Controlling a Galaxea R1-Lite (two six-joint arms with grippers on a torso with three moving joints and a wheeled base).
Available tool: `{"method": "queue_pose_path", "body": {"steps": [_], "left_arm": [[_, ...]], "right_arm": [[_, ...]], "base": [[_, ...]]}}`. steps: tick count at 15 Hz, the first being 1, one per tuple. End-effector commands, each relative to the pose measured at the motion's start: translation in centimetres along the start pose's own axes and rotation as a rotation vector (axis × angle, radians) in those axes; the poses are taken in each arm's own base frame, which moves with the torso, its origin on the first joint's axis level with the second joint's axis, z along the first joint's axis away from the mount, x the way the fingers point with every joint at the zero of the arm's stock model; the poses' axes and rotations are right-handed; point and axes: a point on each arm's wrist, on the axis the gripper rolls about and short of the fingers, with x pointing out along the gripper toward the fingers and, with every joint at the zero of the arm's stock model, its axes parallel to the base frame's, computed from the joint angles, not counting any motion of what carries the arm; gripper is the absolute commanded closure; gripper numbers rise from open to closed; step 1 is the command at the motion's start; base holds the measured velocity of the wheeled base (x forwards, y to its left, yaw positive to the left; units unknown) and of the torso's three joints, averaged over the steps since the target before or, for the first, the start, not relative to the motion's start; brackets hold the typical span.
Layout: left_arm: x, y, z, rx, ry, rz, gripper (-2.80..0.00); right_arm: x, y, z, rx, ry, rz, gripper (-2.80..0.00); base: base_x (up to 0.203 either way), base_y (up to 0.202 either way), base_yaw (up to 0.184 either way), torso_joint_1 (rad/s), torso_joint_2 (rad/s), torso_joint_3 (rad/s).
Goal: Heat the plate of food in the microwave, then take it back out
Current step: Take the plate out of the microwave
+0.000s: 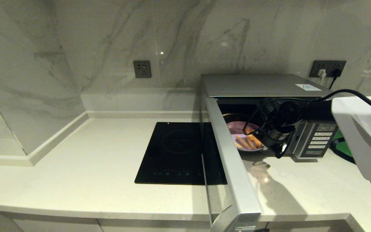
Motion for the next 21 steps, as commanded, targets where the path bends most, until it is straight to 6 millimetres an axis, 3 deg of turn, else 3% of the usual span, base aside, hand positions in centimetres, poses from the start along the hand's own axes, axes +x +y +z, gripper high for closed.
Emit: {"method": "queue_pose_path", "body": {"steps": [1, 12, 17, 21], "left_arm": [[0.0, 0.0, 0.0, -0.001, 0.0, 0.0, 0.0], [0.0, 0.0, 0.0, -0.001, 0.0, 0.0, 0.0], [0.0, 0.0, 0.0, -0.001, 0.0, 0.0, 0.0], [0.0, 0.0, 0.0, -0.001, 0.0, 0.0, 0.0]], "right_arm": [[-0.2, 0.0, 0.1, 0.008, -0.002, 0.001, 0.0], [-2.1, 0.2, 2.4, 0.12, -0.043, 0.089, 0.0], [-5.8, -0.4, 3.2, 0.131, -0.041, 0.128, 0.0], [-7.4, -2.5, 2.7, 0.123, -0.02, 0.079, 0.0]], "base": [[0.0, 0.0, 0.0, 0.0, 0.0, 0.0], [0.0, 0.0, 0.0, 0.0, 0.0, 0.0], [0.0, 0.0, 0.0, 0.0, 0.0, 0.0], [0.0, 0.0, 0.0, 0.0, 0.0, 0.0]]}}
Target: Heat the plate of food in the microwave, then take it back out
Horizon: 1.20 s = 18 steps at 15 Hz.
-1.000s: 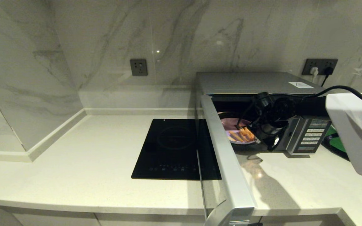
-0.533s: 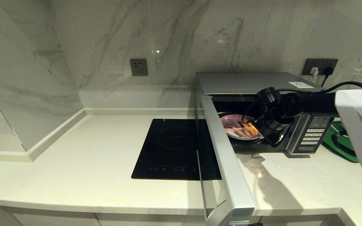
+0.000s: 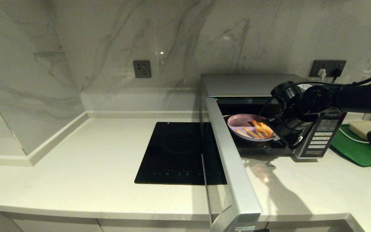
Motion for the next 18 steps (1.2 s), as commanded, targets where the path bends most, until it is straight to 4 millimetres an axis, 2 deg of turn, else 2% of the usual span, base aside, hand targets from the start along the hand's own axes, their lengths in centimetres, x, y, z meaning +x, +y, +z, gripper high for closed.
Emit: {"method": "queue_pose_path", "body": {"steps": [1, 7, 13, 18], "left_arm": [[0.0, 0.0, 0.0, 0.0, 0.0, 0.0, 0.0], [0.0, 0.0, 0.0, 0.0, 0.0, 0.0, 0.0], [0.0, 0.0, 0.0, 0.0, 0.0, 0.0, 0.0], [0.0, 0.0, 0.0, 0.0, 0.0, 0.001, 0.0]], "right_arm": [[-2.0, -1.5, -0.1, 0.004, 0.008, -0.024, 0.0], [-5.9, -6.3, -0.7, 0.012, 0.005, -0.033, 0.0], [-9.9, -12.2, 0.0, 0.063, -0.034, -0.019, 0.0], [-12.0, -19.8, 3.2, 0.155, -0.072, -0.059, 0.0]], "base": [[0.0, 0.0, 0.0, 0.0, 0.0, 0.0], [0.0, 0.0, 0.0, 0.0, 0.0, 0.0], [0.0, 0.0, 0.0, 0.0, 0.0, 0.0], [0.0, 0.0, 0.0, 0.0, 0.0, 0.0]]}}
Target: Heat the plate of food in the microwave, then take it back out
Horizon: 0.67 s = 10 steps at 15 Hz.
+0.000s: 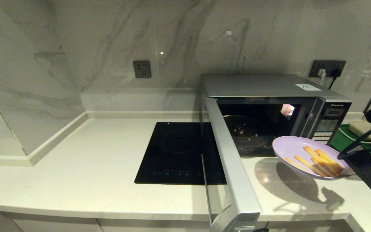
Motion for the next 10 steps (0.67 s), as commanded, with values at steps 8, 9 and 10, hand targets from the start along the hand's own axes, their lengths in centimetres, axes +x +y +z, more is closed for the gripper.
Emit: {"method": "queue_pose_path", "body": {"steps": [8, 9, 10], "left_arm": [[0.0, 0.0, 0.0, -0.001, -0.001, 0.002, 0.0], [0.0, 0.0, 0.0, -0.001, -0.001, 0.0, 0.0], [0.0, 0.0, 0.0, -0.001, -0.001, 0.0, 0.0]], "right_arm": [[-0.9, -11.7, 7.9, 0.15, -0.081, -0.062, 0.0], [-0.4, -12.5, 8.8, 0.166, -0.097, -0.076, 0.0], [0.0, -13.3, 9.6, 0.18, -0.108, -0.088, 0.0]], "base": [[0.0, 0.0, 0.0, 0.0, 0.0, 0.0], [0.0, 0.0, 0.0, 0.0, 0.0, 0.0], [0.0, 0.0, 0.0, 0.0, 0.0, 0.0]]}}
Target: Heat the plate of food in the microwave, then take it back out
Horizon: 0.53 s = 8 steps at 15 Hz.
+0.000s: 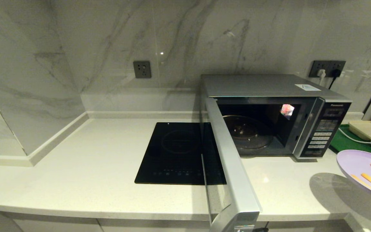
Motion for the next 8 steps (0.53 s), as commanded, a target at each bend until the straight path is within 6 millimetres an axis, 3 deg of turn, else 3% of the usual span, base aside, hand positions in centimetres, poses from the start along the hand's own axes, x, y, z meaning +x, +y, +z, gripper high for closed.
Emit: {"method": "queue_pose_path", "body": {"steps": [1, 8], "left_arm": [[0.0, 0.0, 0.0, 0.0, -0.001, 0.0, 0.0], [0.0, 0.0, 0.0, 0.0, -0.001, 0.0, 0.0]], "right_arm": [[1.8, -2.2, 2.3, 0.06, -0.005, -0.061, 0.0], [5.2, -7.6, 7.9, 0.106, -0.016, -0.114, 0.0]], "base": [[0.0, 0.0, 0.0, 0.0, 0.0, 0.0], [0.0, 0.0, 0.0, 0.0, 0.0, 0.0]]}}
